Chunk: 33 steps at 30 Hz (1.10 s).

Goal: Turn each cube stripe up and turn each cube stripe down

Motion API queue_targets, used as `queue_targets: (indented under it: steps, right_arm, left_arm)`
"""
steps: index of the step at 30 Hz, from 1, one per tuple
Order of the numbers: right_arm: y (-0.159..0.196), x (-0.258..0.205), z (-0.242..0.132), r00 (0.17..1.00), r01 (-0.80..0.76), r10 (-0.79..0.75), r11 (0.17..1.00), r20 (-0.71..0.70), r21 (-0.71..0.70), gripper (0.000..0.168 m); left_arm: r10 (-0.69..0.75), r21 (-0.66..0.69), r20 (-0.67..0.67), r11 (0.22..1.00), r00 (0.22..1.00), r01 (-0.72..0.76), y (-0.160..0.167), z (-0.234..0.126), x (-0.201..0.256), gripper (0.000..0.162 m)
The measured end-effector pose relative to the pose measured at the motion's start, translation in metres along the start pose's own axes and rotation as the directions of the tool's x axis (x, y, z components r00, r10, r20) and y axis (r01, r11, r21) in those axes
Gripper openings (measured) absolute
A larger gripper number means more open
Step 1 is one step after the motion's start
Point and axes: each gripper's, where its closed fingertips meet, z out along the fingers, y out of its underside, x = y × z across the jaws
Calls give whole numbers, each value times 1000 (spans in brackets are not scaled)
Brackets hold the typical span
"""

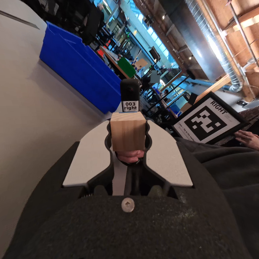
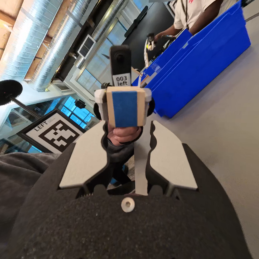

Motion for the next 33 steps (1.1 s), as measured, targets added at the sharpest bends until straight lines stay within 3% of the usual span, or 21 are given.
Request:
queue_targets:
  steps: [6,11,15,18,21,23,26,28,29,32,33]
  right_arm:
    - [-4,-4,-8,999,48,-49,998,18,45,46]
    - [0,-6,-14,998,65,-65,998,15,-15,46]
    - [-6,-1,-31,988,129,-130,991,-83,-25,46]
    - [-23,2,-58,936,245,-249,968,-247,-47,46]
    - [-79,-10,-111,769,418,-420,901,-482,-118,46]
    - [-129,-19,-171,584,478,-462,860,-668,-178,46]
    - [-185,-12,-276,234,383,-408,873,-883,-302,46]
    - [-188,14,-329,80,152,-372,921,-925,-358,46]
    - [-189,28,-346,27,74,-378,924,-926,-375,46]
    - [-161,78,-369,41,-224,-377,899,-925,-376,46]
    - [-156,93,-377,12,-287,-398,877,-917,-385,46]
  left_arm:
    - [59,-36,5,998,998,-58,10,12,4,44]
    - [72,-56,7,996,997,-72,15,14,6,44]
    - [125,-10,163,992,979,-125,9,-6,-6,73]
    - [231,-20,373,970,899,-241,13,-31,-26,78]
    - [285,-55,438,955,852,-292,22,-40,-29,74]
    - [272,-67,417,961,867,-269,29,-37,-26,73]
    - [255,-90,371,967,893,-239,38,-28,-23,72]
    - [259,-122,358,966,897,-230,44,-23,-24,72]
    - [264,-141,354,964,897,-228,47,-20,-24,72]
    - [295,-177,347,953,890,-246,53,-16,-21,71]
    - [308,-185,348,948,885,-258,54,-15,-19,70]
